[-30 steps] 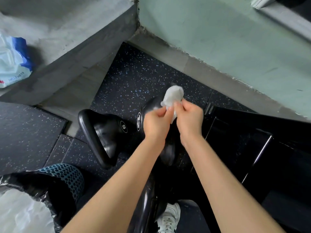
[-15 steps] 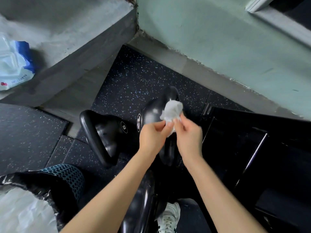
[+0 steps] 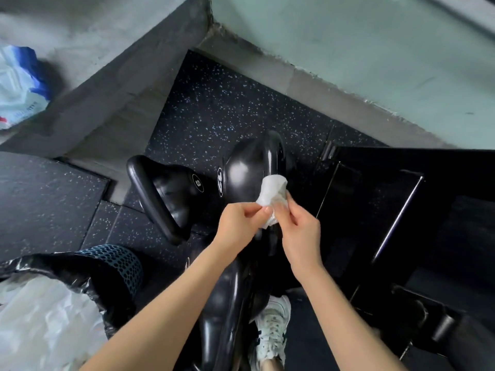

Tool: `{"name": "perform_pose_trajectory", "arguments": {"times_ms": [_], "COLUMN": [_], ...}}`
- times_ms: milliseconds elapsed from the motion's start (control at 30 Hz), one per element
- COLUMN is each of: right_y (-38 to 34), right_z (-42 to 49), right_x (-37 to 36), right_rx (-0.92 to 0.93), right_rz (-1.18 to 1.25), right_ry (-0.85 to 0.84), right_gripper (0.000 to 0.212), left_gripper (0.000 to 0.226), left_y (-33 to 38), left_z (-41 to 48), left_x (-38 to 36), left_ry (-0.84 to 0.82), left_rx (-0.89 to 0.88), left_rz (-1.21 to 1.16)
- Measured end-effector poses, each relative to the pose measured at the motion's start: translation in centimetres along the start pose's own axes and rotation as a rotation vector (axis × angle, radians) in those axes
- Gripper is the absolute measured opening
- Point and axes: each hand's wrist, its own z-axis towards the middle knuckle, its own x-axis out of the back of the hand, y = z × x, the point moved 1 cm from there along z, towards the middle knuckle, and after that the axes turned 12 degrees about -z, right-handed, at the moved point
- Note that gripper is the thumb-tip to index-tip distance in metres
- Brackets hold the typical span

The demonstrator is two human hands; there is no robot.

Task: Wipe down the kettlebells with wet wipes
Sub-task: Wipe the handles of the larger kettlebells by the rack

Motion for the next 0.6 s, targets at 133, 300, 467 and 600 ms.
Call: {"name": "perform_pose_trajectory", "arguments": {"times_ms": [133,300,467,600], "right_y": [1.8,3.3,6.4,5.8], "right_z": [-1.8,-2.1,-1.6,-1.2], "right_x": [0.0,-0.8,-1.4,-2.0], "right_rx": [-0.057,-0.058,-0.087,-0.022], "right_rz": [-0.018,-0.029,-0.077,-0.021], "right_ry": [-0.022,-0.027,0.0,0.034], "right_gripper": [0.04,0.04,0.038,0.042], "left_gripper": [0.029,0.017,0.022,0.025], "left_y": [-0.7,-0.8,-0.4,-1.2], "left_z": [-0.8,0.0,1.9,1.1], "left_x": [0.4,1.4,1.9,1.8], "left_ry": [-0.106,-0.168,-0.288,-0.257], "left_rx": [0.021,0.003,-0.134,-0.074], "left_rz": [0.073,0.215,0.503,0.245]}}
